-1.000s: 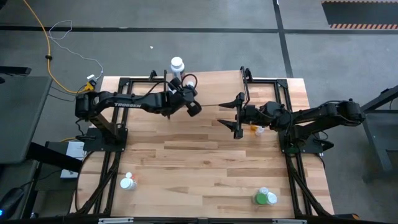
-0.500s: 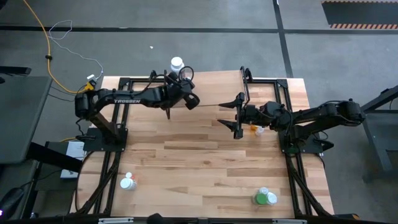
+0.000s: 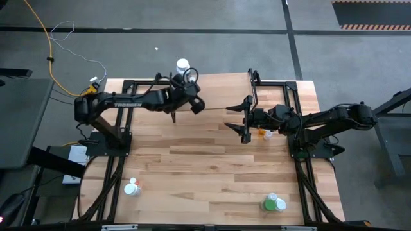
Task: Pick and place medicine bottles onto shelf by color
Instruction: Put the middle white pill bottle on the shelf, then adjust the white blue pill bottle on the shelf
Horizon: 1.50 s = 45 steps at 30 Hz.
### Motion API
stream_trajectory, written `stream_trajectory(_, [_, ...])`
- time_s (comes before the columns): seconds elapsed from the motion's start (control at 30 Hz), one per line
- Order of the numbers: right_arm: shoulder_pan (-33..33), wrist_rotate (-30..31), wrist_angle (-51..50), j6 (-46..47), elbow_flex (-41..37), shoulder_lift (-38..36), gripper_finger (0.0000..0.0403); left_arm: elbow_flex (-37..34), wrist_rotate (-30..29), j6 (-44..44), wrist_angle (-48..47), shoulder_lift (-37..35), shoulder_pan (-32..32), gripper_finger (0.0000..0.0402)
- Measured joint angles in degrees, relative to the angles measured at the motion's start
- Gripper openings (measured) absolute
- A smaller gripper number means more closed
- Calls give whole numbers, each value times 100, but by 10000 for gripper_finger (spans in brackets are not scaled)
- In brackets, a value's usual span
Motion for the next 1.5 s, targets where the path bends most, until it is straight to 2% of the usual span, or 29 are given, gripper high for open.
stream_trajectory(0.27, [-1,0,0,0,0,0,284,306,-91,368,-1603,-807,-714,2])
stream_trajectory(0.43, [0,0,15,22,0,0,284,315,-165,-148,-2276,-1172,-573,1])
stream_trajectory(0.5, [0,0,39,22,1,0,284,313,164,-395,-2422,-1200,-316,0])
stream_trajectory(0.63, [0,0,37,22,2,0,284,313,1385,-621,-2458,-1066,258,0])
stream_trajectory(0.7, [0,0,37,22,2,0,284,311,1613,-701,-2473,-931,461,0])
stream_trajectory(0.83, [-1,0,35,17,2,0,284,308,1458,-755,-2465,-875,677,0])
stream_trajectory(1.07, [-1,0,34,13,2,0,284,308,764,-832,-2733,-870,673,0])
stream_trajectory(1.5, [-2,0,35,123,2,0,284,308,1120,-1058,-3142,-866,600,0])
